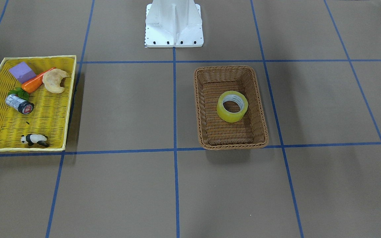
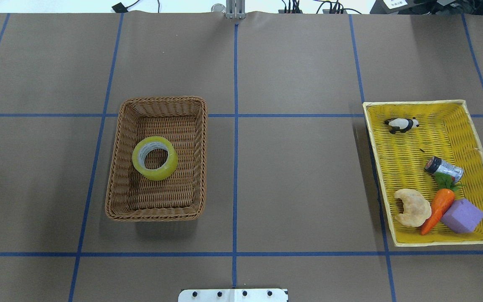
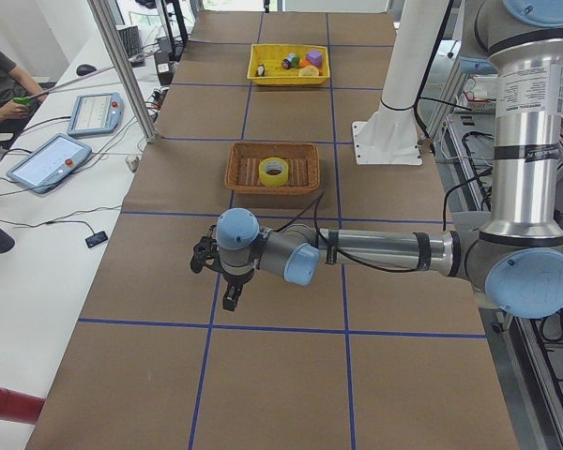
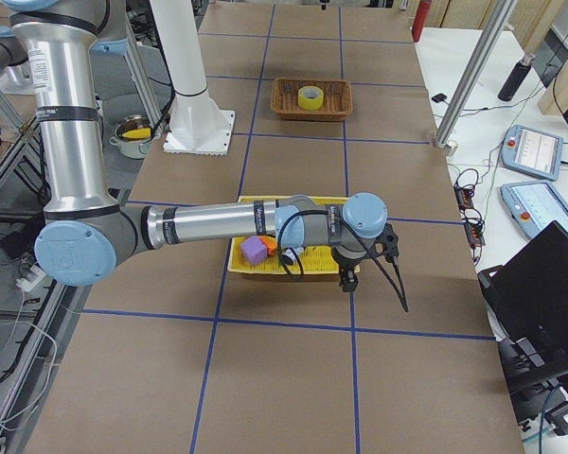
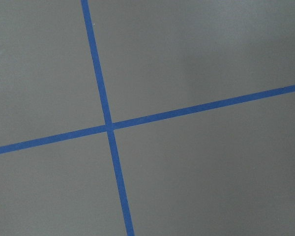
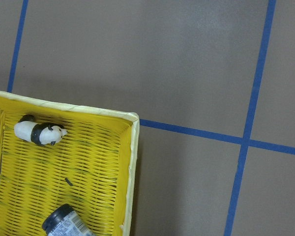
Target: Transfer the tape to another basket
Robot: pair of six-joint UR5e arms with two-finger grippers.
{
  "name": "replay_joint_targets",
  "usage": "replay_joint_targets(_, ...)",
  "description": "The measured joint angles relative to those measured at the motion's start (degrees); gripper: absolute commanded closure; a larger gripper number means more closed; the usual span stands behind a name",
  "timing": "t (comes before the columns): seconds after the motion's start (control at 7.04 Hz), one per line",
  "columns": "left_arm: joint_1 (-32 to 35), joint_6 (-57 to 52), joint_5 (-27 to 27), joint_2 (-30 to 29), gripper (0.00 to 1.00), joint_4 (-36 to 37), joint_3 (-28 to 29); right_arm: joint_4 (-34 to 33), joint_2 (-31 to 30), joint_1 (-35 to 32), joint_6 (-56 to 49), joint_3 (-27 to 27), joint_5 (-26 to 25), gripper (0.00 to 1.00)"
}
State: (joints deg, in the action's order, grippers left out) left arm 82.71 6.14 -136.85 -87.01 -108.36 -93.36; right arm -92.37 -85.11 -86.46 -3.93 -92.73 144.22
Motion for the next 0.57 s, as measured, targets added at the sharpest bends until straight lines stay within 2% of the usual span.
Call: replay_joint_targets(0.57, 0.00, 0.07, -0.02, -0.13, 0.02, -0.05, -0.03, 0.06, -0.20, 0.00, -0.21, -0.57, 0.08, 0.00)
